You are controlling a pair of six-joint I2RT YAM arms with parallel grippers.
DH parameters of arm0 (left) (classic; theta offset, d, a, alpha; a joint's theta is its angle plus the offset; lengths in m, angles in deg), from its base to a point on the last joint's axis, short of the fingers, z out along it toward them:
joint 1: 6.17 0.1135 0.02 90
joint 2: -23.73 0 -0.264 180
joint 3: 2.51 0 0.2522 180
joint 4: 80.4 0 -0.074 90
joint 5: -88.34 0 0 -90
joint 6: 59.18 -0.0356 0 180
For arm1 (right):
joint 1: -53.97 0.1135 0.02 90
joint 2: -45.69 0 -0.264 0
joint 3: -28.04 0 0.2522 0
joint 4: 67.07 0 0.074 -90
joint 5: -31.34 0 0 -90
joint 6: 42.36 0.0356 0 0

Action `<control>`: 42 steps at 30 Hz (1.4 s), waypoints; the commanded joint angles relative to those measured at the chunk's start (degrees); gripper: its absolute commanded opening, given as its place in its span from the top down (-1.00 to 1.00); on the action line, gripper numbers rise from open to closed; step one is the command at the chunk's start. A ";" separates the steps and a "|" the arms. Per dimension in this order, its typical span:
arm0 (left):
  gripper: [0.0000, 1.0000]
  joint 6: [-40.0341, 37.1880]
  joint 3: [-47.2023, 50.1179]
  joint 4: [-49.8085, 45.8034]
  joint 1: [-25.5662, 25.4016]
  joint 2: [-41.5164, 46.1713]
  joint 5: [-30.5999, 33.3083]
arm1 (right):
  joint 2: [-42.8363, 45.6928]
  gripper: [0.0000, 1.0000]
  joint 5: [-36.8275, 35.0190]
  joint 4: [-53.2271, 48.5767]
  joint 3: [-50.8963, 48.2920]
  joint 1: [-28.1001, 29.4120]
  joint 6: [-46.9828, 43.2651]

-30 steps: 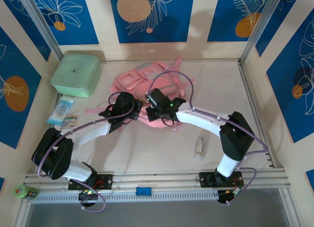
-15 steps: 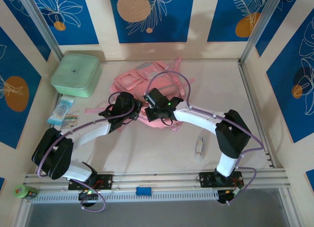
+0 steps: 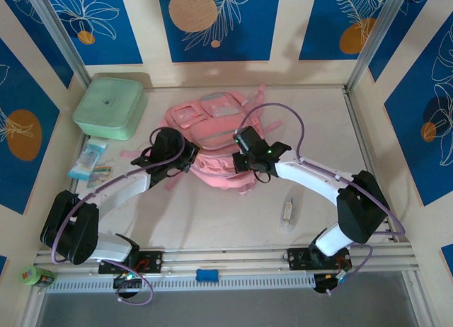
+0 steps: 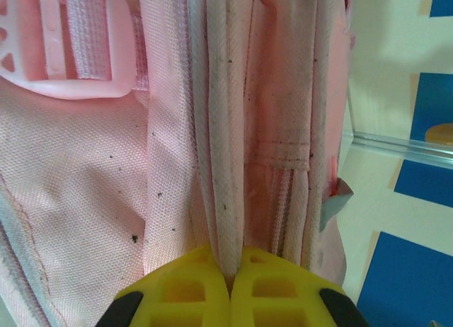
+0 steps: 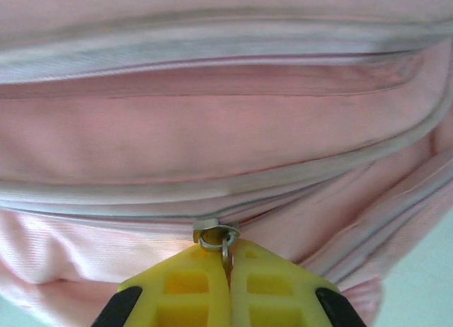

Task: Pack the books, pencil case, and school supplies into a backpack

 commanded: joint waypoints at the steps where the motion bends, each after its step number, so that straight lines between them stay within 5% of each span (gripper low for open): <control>1: 1.00 -6.47 -2.36 0.40 5.56 0.15 -1.94 | 3.25 1.00 1.20 -7.58 -1.94 1.57 -0.97; 7: 1.00 -15.54 -8.04 -3.77 10.41 -3.66 -5.01 | -1.38 1.00 11.03 -3.23 4.17 9.52 4.25; 15: 0.40 -17.24 -0.93 -6.16 12.55 4.03 -7.20 | -7.23 1.00 9.20 -1.45 8.01 9.42 6.38; 19: 0.15 -10.11 6.07 -6.58 10.05 12.67 -3.14 | -7.28 1.00 7.87 -2.20 7.73 9.42 6.86; 23: 0.04 -2.89 9.91 -5.96 2.22 17.25 5.34 | -7.02 1.00 6.85 -2.17 7.28 9.34 7.38; 33: 0.05 7.28 7.14 -4.68 -9.25 9.44 15.93 | -5.87 1.00 6.52 -1.58 6.45 9.47 7.45; 42: 0.12 11.35 3.02 -0.86 -13.24 1.25 22.02 | -6.57 1.00 5.89 -1.06 5.91 9.64 7.26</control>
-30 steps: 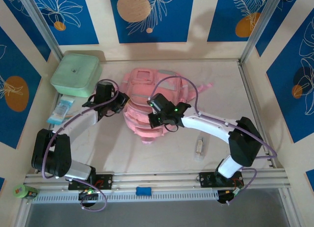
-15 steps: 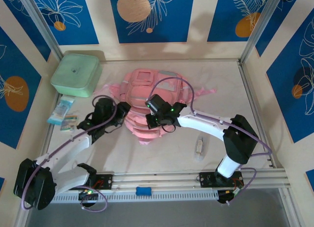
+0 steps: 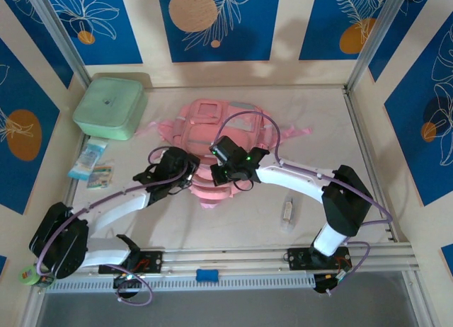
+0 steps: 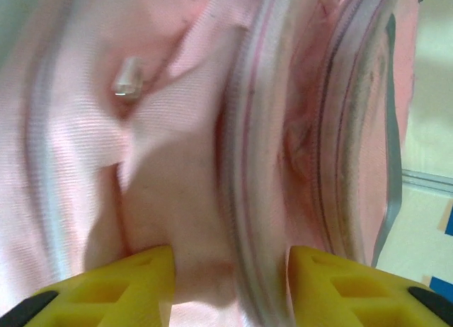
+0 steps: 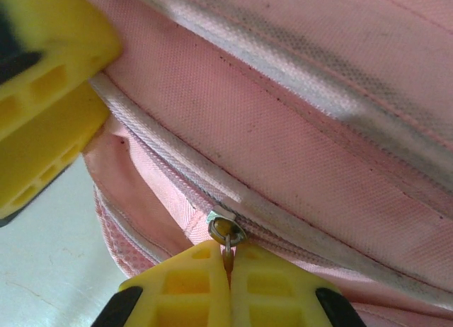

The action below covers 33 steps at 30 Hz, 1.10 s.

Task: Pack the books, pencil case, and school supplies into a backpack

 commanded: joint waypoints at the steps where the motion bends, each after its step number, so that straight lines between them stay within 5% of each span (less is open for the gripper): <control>1: 0.15 2.73 -4.19 1.14 -2.15 -3.33 4.66 | 0.50 1.00 -1.68 -0.11 -0.74 0.06 0.72; 5: 0.33 2.90 -5.23 3.15 -2.35 -5.78 5.24 | 0.19 1.00 -1.85 -0.38 -0.65 -0.11 0.74; 10: 1.00 2.14 -4.23 5.08 -2.26 -6.16 6.80 | -0.03 1.00 -3.35 -2.38 -0.16 0.10 0.75; 23: 1.00 -11.60 -3.68 -0.76 8.61 0.55 -2.42 | 7.59 1.00 -8.46 -10.62 -7.32 -1.26 3.20; 33: 1.00 -22.41 -4.73 -6.44 19.76 3.68 -12.18 | 11.90 1.00 -9.08 -12.27 -11.89 -11.13 -1.22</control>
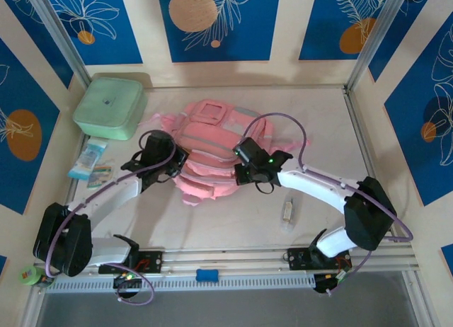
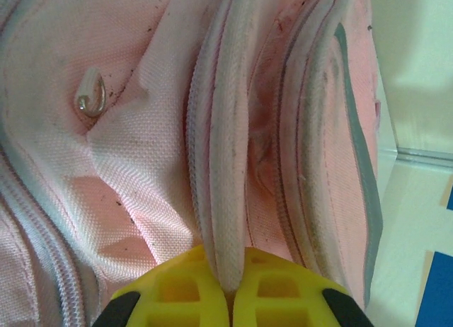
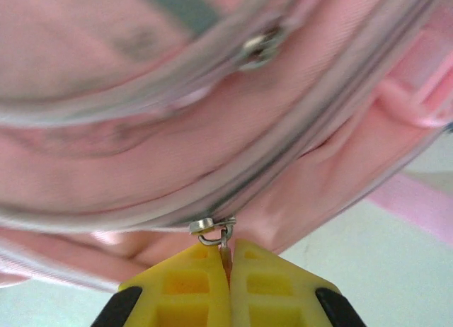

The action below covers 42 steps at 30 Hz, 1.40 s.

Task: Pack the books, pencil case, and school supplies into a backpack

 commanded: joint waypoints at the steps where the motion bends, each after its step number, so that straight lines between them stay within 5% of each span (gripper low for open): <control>1: 1.00 -6.84 -1.88 -3.02 5.72 1.91 2.90 | 1.29 1.00 -3.69 -8.40 -1.33 -4.62 -1.99; 14: 1.00 -16.87 -5.81 -7.19 15.66 -1.78 -2.94 | -5.98 1.00 -2.53 -3.76 6.26 -17.27 -5.45; 24: 1.00 -23.40 -12.27 -13.08 17.04 -5.79 -4.02 | -10.39 1.00 0.30 -5.10 12.77 -18.63 -7.72; 27: 0.96 -24.21 -11.13 -11.08 16.87 -4.73 -6.23 | -6.70 0.67 6.85 -3.75 10.90 -16.92 -7.42; 29: 0.54 -26.05 -12.00 -13.66 16.91 -4.00 -6.48 | -4.22 0.49 11.10 -3.30 9.74 -16.24 -6.39; 31: 0.46 -27.00 -11.94 -14.86 16.78 -2.43 -7.77 | -2.65 0.30 14.52 -3.54 8.95 -16.52 -4.72; 37: 0.31 -22.99 -6.80 -14.05 11.44 5.57 -4.71 | -5.68 0.08 26.89 -1.59 10.74 -16.87 1.22; 42: 0.31 -16.52 -1.60 -8.05 -0.06 8.37 1.36 | -14.03 -0.02 29.12 -1.18 18.34 -16.05 2.80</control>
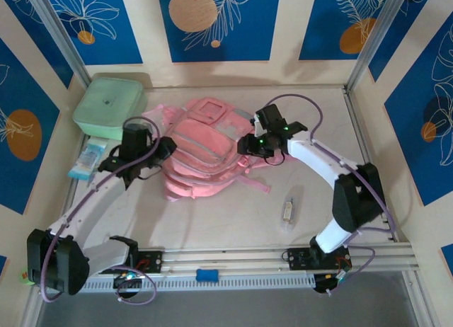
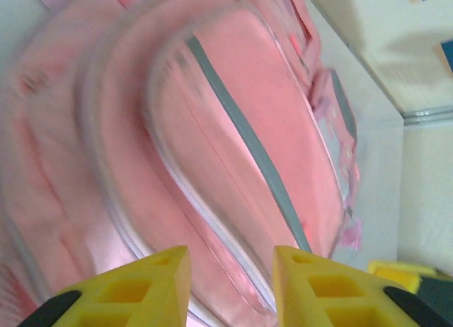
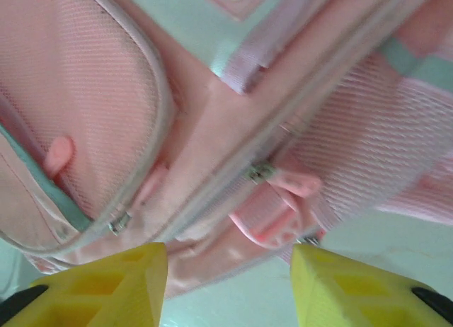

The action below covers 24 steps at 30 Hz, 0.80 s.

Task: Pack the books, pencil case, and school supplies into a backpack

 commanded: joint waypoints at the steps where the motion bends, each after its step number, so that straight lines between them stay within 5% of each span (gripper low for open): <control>1: 0.30 4.54 3.07 3.04 -6.46 0.02 6.31 | -4.96 -0.03 5.86 0.81 5.35 0.02 2.53; 6: 0.23 8.75 5.94 9.14 -12.04 -2.57 9.73 | -10.47 -0.04 8.17 1.05 10.55 0.38 2.61; 13: 0.17 8.94 5.33 15.49 -13.07 -8.99 11.65 | -16.49 0.09 11.45 2.32 15.06 0.27 1.06; 21: 0.16 4.02 1.11 18.70 -12.27 -14.05 12.31 | -17.65 0.87 12.18 1.56 16.41 0.38 -0.36; 24: 0.18 2.15 -0.89 19.25 -11.76 -15.55 11.79 | -15.95 1.00 12.65 2.64 14.79 0.31 0.26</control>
